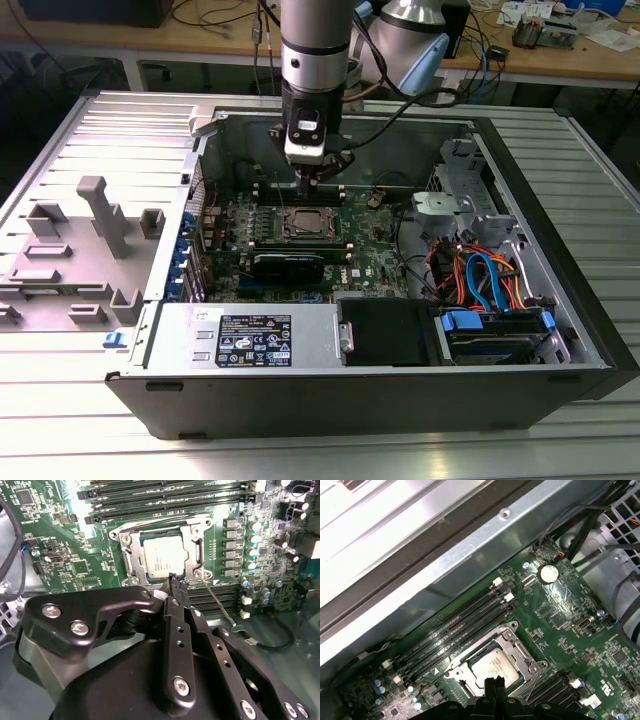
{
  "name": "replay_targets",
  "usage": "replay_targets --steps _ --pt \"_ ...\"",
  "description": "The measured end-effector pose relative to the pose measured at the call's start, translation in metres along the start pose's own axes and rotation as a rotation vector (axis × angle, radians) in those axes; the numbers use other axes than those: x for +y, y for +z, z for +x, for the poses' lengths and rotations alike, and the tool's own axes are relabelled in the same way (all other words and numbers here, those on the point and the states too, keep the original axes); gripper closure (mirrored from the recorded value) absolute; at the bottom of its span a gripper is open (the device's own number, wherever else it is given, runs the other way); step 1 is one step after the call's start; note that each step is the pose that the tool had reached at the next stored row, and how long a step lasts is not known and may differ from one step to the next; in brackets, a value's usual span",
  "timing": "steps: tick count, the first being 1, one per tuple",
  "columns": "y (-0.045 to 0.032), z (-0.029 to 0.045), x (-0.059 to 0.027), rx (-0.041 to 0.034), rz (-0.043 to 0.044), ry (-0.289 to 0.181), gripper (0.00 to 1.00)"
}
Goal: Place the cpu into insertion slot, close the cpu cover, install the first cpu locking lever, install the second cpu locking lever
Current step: 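Install the first cpu locking lever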
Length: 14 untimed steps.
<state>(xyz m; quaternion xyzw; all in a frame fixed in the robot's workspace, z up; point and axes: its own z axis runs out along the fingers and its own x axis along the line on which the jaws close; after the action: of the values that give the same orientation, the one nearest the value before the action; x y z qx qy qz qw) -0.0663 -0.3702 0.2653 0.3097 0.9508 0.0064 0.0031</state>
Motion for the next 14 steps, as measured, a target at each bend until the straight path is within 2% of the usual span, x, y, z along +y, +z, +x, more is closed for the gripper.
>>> replay_targets --steps 5,14 --pt "0.0000 0.0065 -0.0046 0.0002 -0.0001 -0.014 0.89" --pt "0.0000 0.0068 -0.0048 0.0031 -0.0003 -0.218 0.89"
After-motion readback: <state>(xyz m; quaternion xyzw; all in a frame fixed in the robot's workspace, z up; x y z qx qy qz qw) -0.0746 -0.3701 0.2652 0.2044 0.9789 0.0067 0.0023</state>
